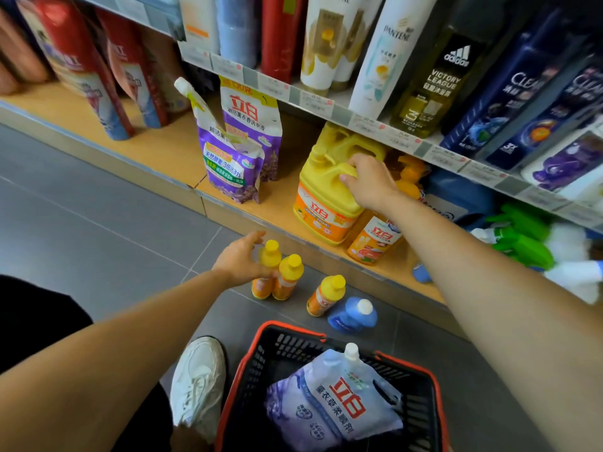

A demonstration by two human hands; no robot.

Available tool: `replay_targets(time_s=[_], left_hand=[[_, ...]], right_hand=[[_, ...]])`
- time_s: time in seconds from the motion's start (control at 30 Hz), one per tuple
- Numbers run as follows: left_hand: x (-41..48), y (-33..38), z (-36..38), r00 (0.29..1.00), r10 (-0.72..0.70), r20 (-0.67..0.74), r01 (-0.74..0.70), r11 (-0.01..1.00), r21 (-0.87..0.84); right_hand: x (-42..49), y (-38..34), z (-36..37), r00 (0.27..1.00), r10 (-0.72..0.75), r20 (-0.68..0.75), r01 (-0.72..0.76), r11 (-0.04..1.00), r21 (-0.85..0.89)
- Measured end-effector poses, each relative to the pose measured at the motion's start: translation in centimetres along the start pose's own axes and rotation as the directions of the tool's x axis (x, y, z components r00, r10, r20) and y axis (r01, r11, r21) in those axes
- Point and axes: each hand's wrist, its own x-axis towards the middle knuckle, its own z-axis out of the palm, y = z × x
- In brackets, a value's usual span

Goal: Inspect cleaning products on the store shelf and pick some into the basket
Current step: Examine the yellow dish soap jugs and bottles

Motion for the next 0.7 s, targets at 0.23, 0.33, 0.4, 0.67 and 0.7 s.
replay_targets(time_s=[0.23,0.33,0.4,0.67,0.7], left_hand=[[-1.8,7.5,-5.8,0.971,0.179,-0.159,-0.204,0.966,-0.159],[-3.6,11.3,-7.6,0.93,0.32,-0.182,-0.36,0.895,-0.263],[-4.9,13.6,-8.5,0.894,0.422,-0.152,-0.449,0.829,-0.335],[-8.9,17.0,-8.4,0.842,0.537,-0.04,-0.503,0.757,-0.418],[-9.3,17.1,-7.9,0.841,0.539,-0.048,-0.506,0.751,-0.425]], right_hand=[[-3.8,-1.3,-3.4,0.978,-0.2,-0.056,0.205,0.974,0.093],[-6.6,-1.6,-6.3,0.944,-0.323,-0.065,0.329,0.938,0.114],[-8.6,-1.7,-7.9,0.923,-0.379,-0.064,0.384,0.912,0.142],[-14.8,0.4,-10.4,0.931,-0.332,-0.15,0.362,0.881,0.304],[-15.5,0.9,-10.2,0.935,-0.307,-0.178,0.35,0.875,0.334]])
